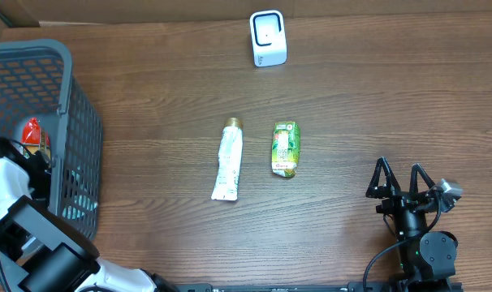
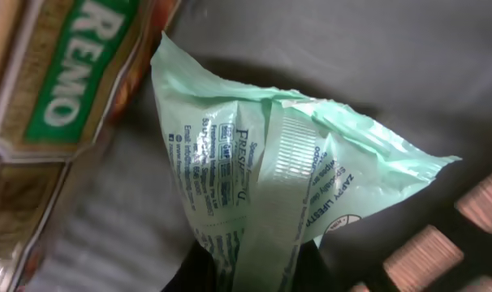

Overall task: Scan the item barcode
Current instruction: 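Reach the left gripper into the basket and grasp the mint-green packet, then lay the mint-green packet on the table beside the white tube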

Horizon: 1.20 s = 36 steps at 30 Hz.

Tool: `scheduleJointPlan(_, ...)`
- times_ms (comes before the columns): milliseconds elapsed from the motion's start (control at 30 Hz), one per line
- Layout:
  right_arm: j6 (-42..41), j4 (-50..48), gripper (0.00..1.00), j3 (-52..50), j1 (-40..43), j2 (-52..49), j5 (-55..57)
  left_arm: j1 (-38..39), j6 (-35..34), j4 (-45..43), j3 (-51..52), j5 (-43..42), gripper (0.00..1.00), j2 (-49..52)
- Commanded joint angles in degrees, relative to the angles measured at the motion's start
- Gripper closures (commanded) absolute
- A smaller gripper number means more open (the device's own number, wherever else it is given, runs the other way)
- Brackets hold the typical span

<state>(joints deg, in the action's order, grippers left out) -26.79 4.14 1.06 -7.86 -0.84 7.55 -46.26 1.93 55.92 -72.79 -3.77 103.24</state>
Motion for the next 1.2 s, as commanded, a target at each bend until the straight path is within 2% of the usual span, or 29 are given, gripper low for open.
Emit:
scheduleJointPlan(0,0.07,-0.28,0.0,-0.59,0.22,0.68,0.35,0.66,-3.76,5.27,-11.56,-0.74,0.96,-0.28)
scheduleJointPlan(167,0.07,-0.31,0.0,-0.59,0.22,0.68,0.35,0.7,-4.72,17.79,-30.8,-0.83,0.96,-0.28)
scheduleJointPlan(333,0.07,-0.31,0.0,-0.59,0.22,0.68,0.35,1.4,-4.7,26.32,-49.92,-3.19,0.96,-0.28)
scheduleJointPlan(467,0.07,-0.31,0.0,-0.59,0.22,0.68,0.35,2.32,-4.72,31.5,-64.85,-12.17,0.96,-0.52)
scheduleJointPlan(600,0.07,-0.28,0.0,-0.59,0.22,0.68,0.35,6.25,-4.33,35.89,-73.77,-27.26,0.96,-2.27)
scheduleJointPlan(733,0.07,-0.31,0.0,-0.59,0.22,0.68,0.35,14.93,-1.81,40.89,-72.96,-25.35,0.96,-3.48)
scheduleJointPlan(933,0.07,-0.31,0.0,-0.59,0.22,0.68,0.35,31.17,-1.38,40.81,-60.26,-23.5,0.96,-4.04)
scheduleJointPlan(1033,0.07,-0.28,0.0,-0.59,0.22,0.68,0.35,37.7,-4.79,39.43,-52.28,-18.23,0.96,-3.96)
scheduleJointPlan(1167,0.07,-0.31,0.0,-0.59,0.22,0.68,0.35,44.26,-11.91,36.83,-41.22,-6.4,0.96,-3.96)
